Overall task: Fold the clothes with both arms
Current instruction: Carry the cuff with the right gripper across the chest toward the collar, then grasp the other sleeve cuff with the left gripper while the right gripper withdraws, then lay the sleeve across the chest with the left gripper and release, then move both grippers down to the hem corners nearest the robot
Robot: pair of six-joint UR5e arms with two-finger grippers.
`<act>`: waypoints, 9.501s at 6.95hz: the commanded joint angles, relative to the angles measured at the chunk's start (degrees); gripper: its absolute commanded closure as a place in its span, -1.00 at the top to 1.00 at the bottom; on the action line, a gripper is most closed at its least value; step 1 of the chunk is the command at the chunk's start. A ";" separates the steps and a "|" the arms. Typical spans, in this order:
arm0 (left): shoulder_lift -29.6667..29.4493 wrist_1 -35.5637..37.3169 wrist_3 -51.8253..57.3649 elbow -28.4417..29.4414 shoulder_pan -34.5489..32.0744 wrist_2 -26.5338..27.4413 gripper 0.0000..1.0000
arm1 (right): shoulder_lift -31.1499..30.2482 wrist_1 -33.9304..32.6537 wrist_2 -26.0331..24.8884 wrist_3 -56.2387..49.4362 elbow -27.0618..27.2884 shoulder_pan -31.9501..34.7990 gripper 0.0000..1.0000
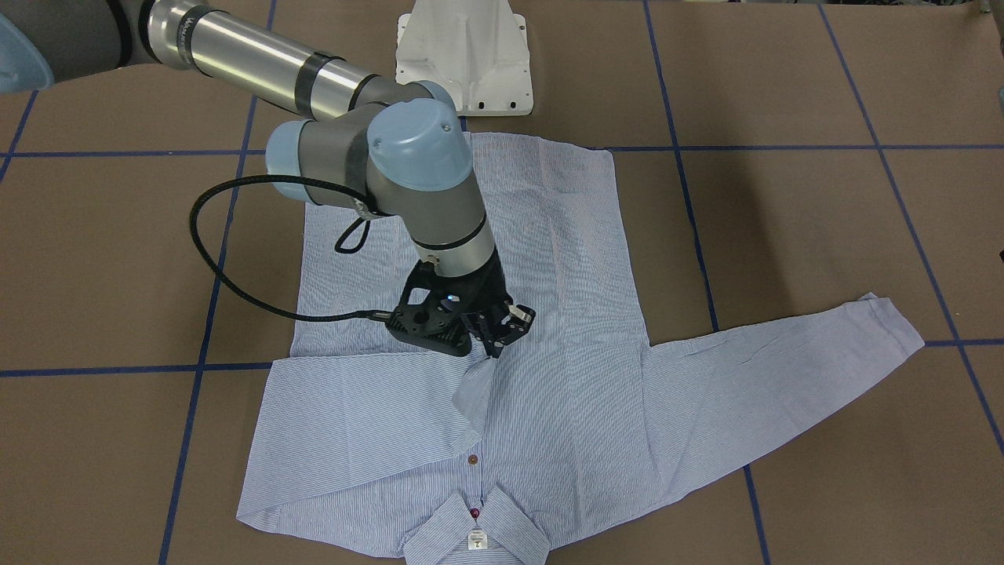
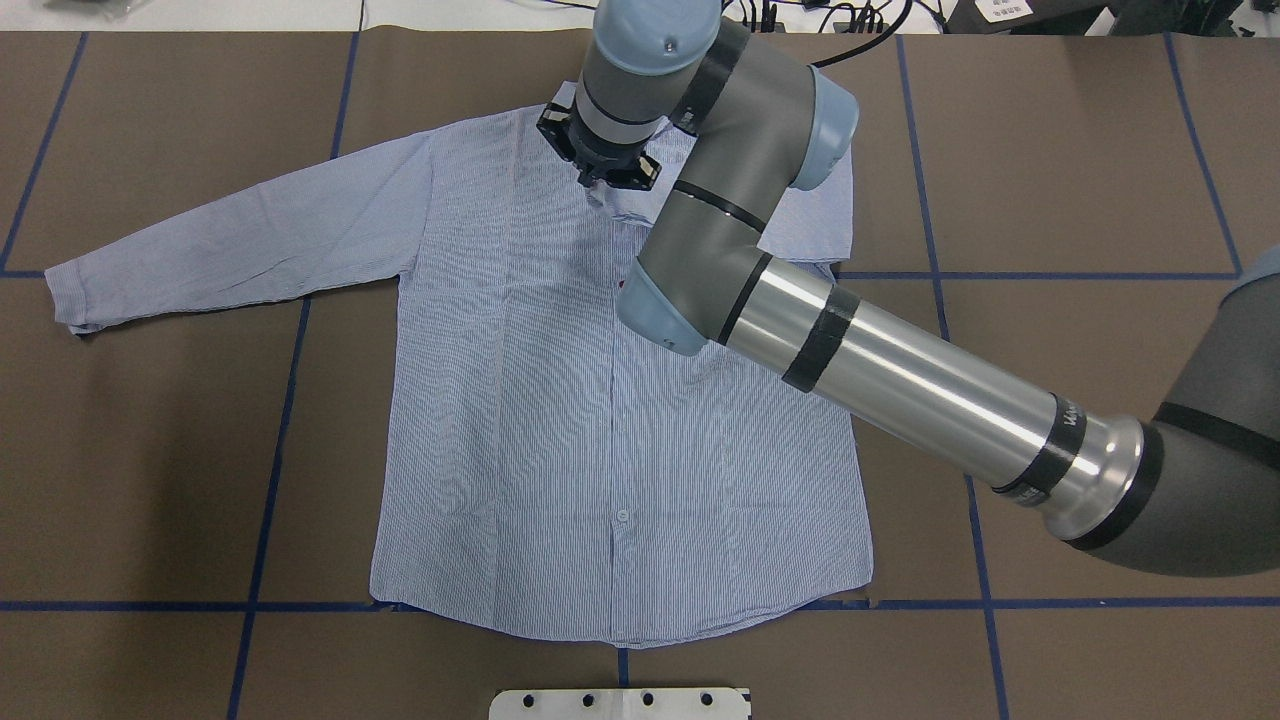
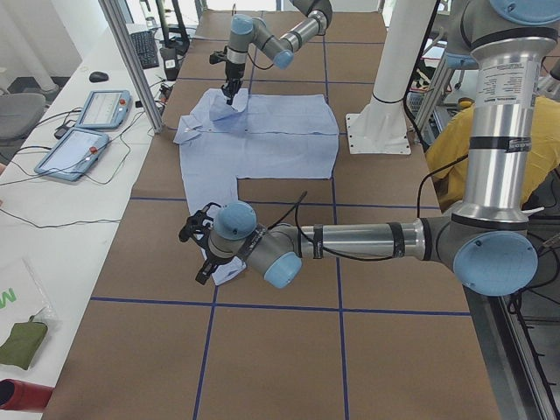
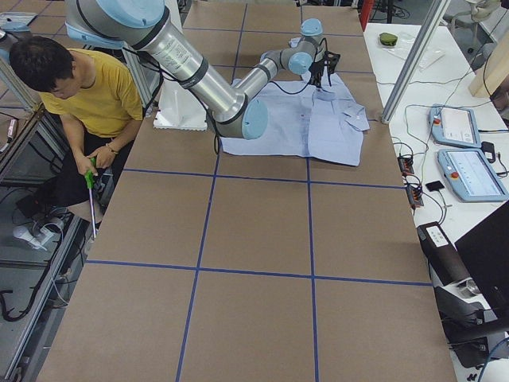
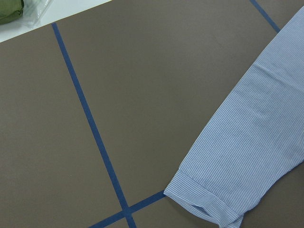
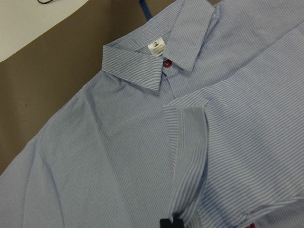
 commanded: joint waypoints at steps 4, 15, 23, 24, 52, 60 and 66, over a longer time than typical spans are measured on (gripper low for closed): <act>-0.08 0.08 0.07 0.49 0.18 -0.10 1.00 | 2.36 8.06 -6.26 5.03 -5.68 -4.88 -0.52; 0.79 -12.99 -49.41 3.11 14.85 2.54 0.96 | -14.11 8.06 -1.62 12.68 14.32 2.22 0.99; -6.50 -14.33 -49.33 16.22 15.82 5.18 0.57 | -15.56 7.98 -2.30 11.10 15.24 2.24 0.99; -6.50 -14.33 -49.33 16.49 16.08 5.27 0.54 | -15.65 7.98 -2.30 11.10 15.24 2.24 0.99; -50.95 8.61 -96.26 0.41 48.17 29.44 0.87 | -43.43 8.15 5.31 3.03 37.01 12.49 1.00; -28.65 11.33 -84.57 -19.46 47.46 29.52 0.99 | -52.47 -12.41 -30.08 31.83 52.85 -30.54 0.85; -28.65 10.89 -85.45 -19.02 47.73 29.52 0.99 | -55.64 -12.41 -27.54 32.81 52.59 -31.68 0.74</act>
